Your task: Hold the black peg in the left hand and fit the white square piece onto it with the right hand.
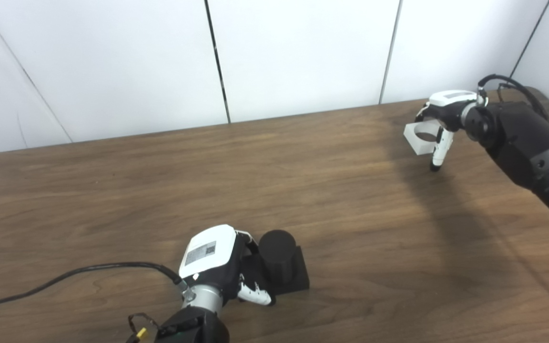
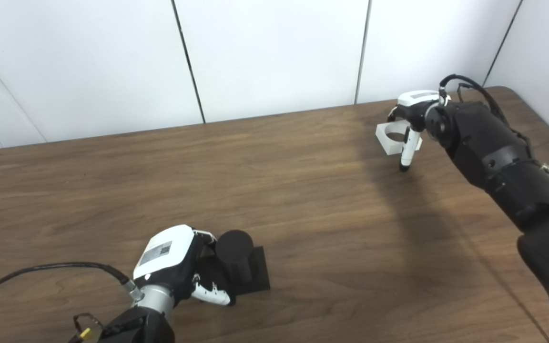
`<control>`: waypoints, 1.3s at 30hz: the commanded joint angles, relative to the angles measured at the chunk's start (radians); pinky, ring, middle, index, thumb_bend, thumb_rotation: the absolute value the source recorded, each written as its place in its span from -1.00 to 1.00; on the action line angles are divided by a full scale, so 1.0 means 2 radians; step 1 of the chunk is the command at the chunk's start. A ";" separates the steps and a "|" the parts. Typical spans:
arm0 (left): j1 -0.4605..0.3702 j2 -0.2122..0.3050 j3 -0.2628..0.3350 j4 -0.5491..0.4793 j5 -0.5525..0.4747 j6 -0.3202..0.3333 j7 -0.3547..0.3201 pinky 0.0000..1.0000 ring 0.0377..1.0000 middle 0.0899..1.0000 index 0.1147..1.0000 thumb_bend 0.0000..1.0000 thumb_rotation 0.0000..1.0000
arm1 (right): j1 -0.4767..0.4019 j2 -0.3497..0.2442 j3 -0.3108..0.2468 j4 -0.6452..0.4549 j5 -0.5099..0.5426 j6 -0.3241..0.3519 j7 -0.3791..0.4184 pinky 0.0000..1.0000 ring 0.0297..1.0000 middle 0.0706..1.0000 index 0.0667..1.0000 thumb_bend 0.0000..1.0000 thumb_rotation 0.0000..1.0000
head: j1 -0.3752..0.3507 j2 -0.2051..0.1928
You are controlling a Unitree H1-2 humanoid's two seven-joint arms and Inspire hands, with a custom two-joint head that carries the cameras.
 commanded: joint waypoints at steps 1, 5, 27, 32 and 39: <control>0.017 -0.021 -0.006 0.020 0.009 -0.001 -0.010 1.00 0.88 0.65 -0.17 0.05 -0.89 | -0.020 -0.002 -0.006 0.006 -0.003 -0.013 -0.018 1.00 1.00 0.97 0.70 0.97 -0.54 | 0.001 0.000; 0.017 -0.023 -0.005 0.020 0.012 0.001 -0.013 1.00 0.89 0.66 -0.17 0.05 -0.89 | -0.022 0.001 -0.004 0.013 -0.005 -0.016 -0.020 1.00 1.00 0.96 0.68 0.92 -0.52 | 0.002 0.001; 0.018 -0.026 -0.003 0.020 0.004 0.007 -0.009 1.00 0.88 0.64 -0.17 0.05 -0.89 | -0.004 -0.003 -0.016 -0.006 0.001 -0.051 -0.037 0.96 0.86 0.67 -0.10 0.05 -0.71 | 0.002 0.003; 0.018 -0.027 -0.004 0.021 0.005 0.009 -0.008 1.00 0.88 0.65 -0.17 0.05 -0.89 | -0.001 -0.004 -0.017 -0.011 -0.002 -0.052 -0.036 0.98 0.86 0.66 -0.10 0.05 -0.72 | 0.003 0.003; 0.019 -0.029 -0.008 0.024 0.005 0.011 -0.004 1.00 0.88 0.64 -0.17 0.05 -0.89 | 0.011 -0.010 -0.024 -0.036 0.003 -0.065 -0.036 0.99 0.84 0.65 -0.10 0.05 -0.72 | 0.008 0.005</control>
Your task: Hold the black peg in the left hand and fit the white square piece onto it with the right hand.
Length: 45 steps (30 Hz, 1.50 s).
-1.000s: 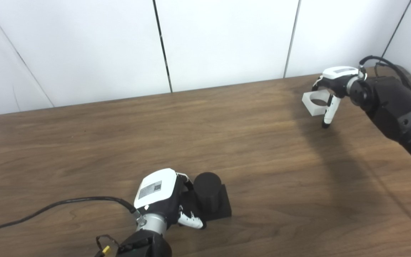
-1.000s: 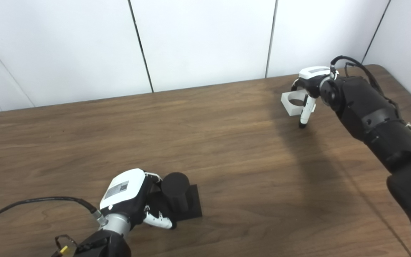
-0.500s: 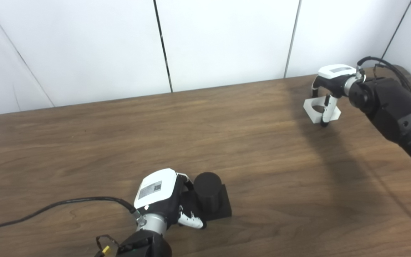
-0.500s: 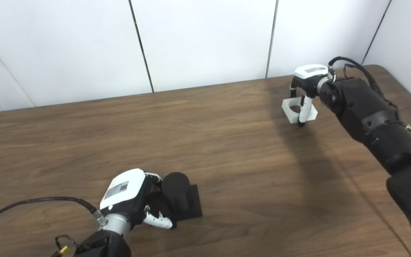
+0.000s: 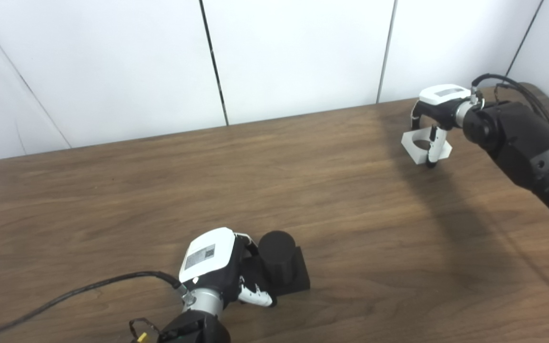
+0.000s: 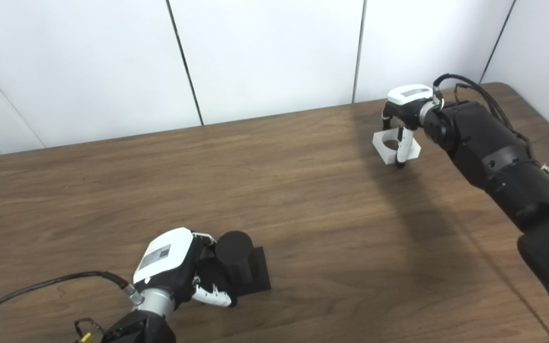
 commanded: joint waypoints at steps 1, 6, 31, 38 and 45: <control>0.018 -0.029 -0.007 0.024 0.009 0.003 -0.005 1.00 0.88 0.64 -0.17 0.05 -0.89 | -0.005 -0.010 -0.006 -0.031 0.004 -0.013 0.002 1.00 0.84 0.65 -0.10 0.05 -0.72 | 0.001 0.000; 0.017 -0.029 -0.010 0.024 0.015 0.002 -0.013 1.00 0.88 0.65 -0.17 0.05 -0.89 | 0.011 -0.019 -0.013 -0.127 0.003 -0.005 0.039 1.00 0.83 0.63 -0.10 0.05 -0.72 | 0.005 0.003; 0.008 -0.048 -0.023 0.045 0.029 0.020 0.000 1.00 0.87 0.66 -0.17 0.05 -0.89 | 0.041 0.063 -0.052 -0.600 0.072 0.067 0.278 1.00 0.79 0.57 -0.11 0.05 -0.72 | 0.041 0.014; 0.005 -0.053 -0.031 0.054 0.035 0.024 0.006 1.00 0.86 0.65 -0.17 0.05 -0.89 | 0.051 0.089 -0.046 -0.629 0.079 0.069 0.293 1.00 0.83 0.57 -0.11 0.05 -0.71 | 0.051 0.017; 0.003 -0.057 -0.034 0.057 0.031 0.028 0.010 0.99 0.87 0.66 -0.17 0.05 -0.89 | 0.065 0.103 -0.039 -0.623 0.079 0.060 0.294 1.00 0.84 0.58 -0.11 0.05 -0.72 | 0.054 0.020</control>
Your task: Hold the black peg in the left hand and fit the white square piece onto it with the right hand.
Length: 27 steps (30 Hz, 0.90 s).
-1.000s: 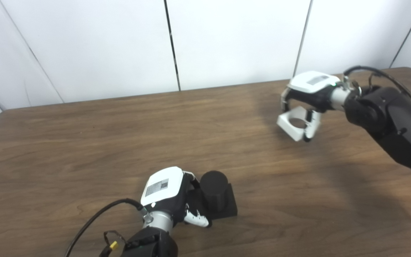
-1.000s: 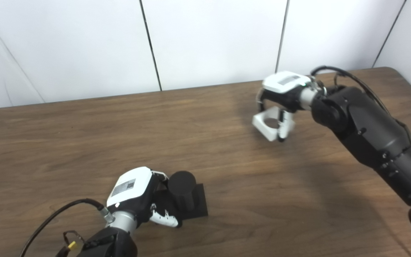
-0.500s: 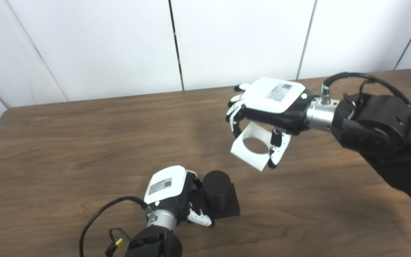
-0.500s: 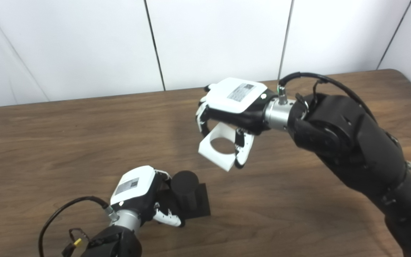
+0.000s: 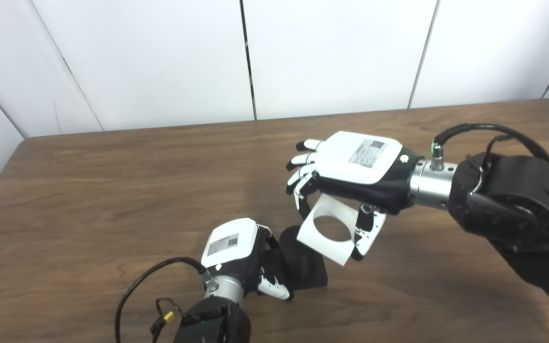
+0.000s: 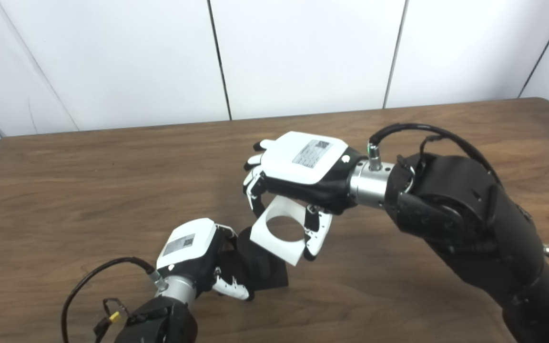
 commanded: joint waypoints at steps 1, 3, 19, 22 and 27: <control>0.009 -0.058 -0.017 0.044 0.013 0.007 -0.006 0.99 0.87 0.66 -0.17 0.05 -0.89 | -0.011 0.008 -0.002 -0.002 0.001 -0.004 -0.007 1.00 0.84 0.59 -0.11 0.05 -0.72 | 0.000 0.001; 0.011 -0.060 -0.018 0.043 0.012 0.010 -0.002 0.99 0.87 0.66 -0.17 0.05 -0.89 | -0.004 0.014 -0.004 0.004 0.004 -0.008 -0.015 1.00 0.84 0.59 -0.11 0.05 -0.72 | 0.001 0.002; 0.009 -0.069 -0.033 0.045 0.031 0.011 -0.010 0.99 0.86 0.66 -0.16 0.04 -0.89 | 0.039 0.045 0.018 0.058 -0.021 -0.074 -0.057 1.00 0.83 0.58 -0.11 0.05 -0.73 | 0.007 0.006; 0.009 -0.070 -0.034 0.046 0.034 0.012 -0.011 0.98 0.86 0.65 -0.16 0.04 -0.89 | 0.041 0.046 0.020 0.067 -0.024 -0.084 -0.064 1.00 0.83 0.58 -0.11 0.05 -0.73 | 0.007 0.005; 0.010 -0.071 -0.034 0.047 0.031 0.013 -0.005 0.98 0.86 0.65 -0.16 0.04 -0.89 | 0.037 0.049 0.022 0.071 -0.027 -0.087 -0.066 1.00 0.83 0.58 -0.11 0.05 -0.73 | 0.007 0.004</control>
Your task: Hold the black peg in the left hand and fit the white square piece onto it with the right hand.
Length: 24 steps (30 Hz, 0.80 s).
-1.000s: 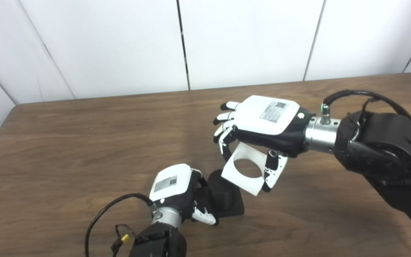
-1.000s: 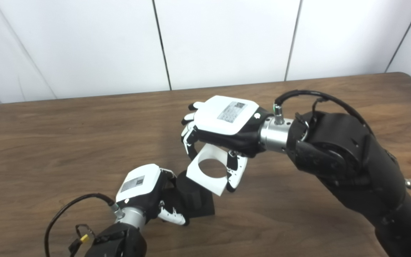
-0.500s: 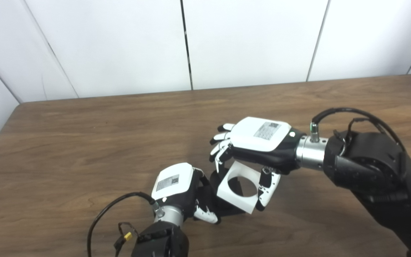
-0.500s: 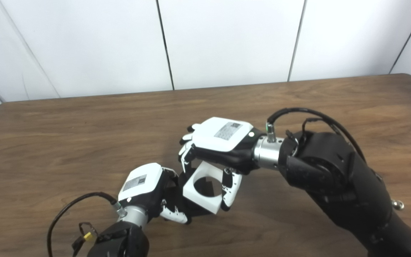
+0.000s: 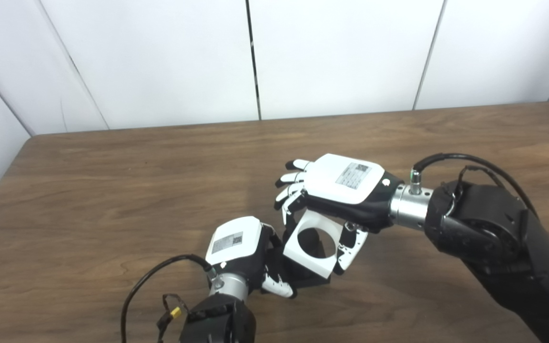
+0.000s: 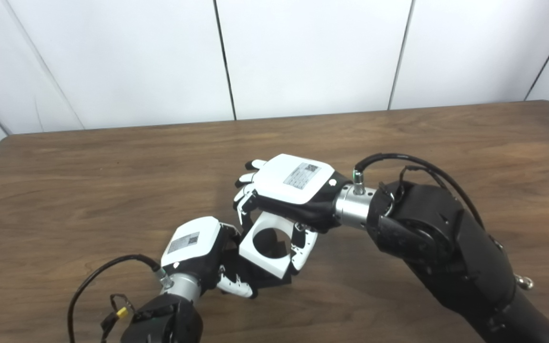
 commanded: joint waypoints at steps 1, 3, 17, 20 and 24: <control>0.013 -0.073 -0.027 0.046 0.021 0.004 -0.005 0.98 0.86 0.65 -0.16 0.05 -0.89 | -0.011 0.006 0.009 0.010 -0.003 -0.011 -0.002 1.00 0.83 0.58 -0.11 0.05 -0.73 | 0.000 0.000; 0.013 -0.073 -0.028 0.047 0.022 0.004 -0.004 0.98 0.86 0.65 -0.16 0.05 -0.89 | -0.016 0.009 0.011 0.011 -0.005 -0.011 0.003 1.00 0.84 0.58 -0.11 0.05 -0.73 | 0.000 0.000; 0.007 -0.075 -0.041 0.055 0.051 0.002 -0.023 0.93 0.85 0.67 -0.14 0.03 -0.87 | -0.046 0.027 0.047 0.034 -0.005 -0.012 0.018 1.00 0.82 0.55 -0.11 0.05 -0.73 | 0.006 0.002; 0.007 -0.077 -0.045 0.056 0.056 0.002 -0.023 0.91 0.84 0.69 0.13 0.28 -0.85 | -0.056 0.029 0.053 0.041 -0.003 -0.015 0.020 1.00 0.81 0.54 -0.11 0.05 -0.73 | 0.008 0.004; 0.010 -0.078 -0.048 0.055 0.053 0.003 -0.015 0.87 0.82 0.71 0.38 0.44 -0.85 | -0.063 0.034 0.056 0.050 0.000 -0.014 0.022 1.00 0.79 0.52 -0.11 0.05 -0.73 | 0.008 0.005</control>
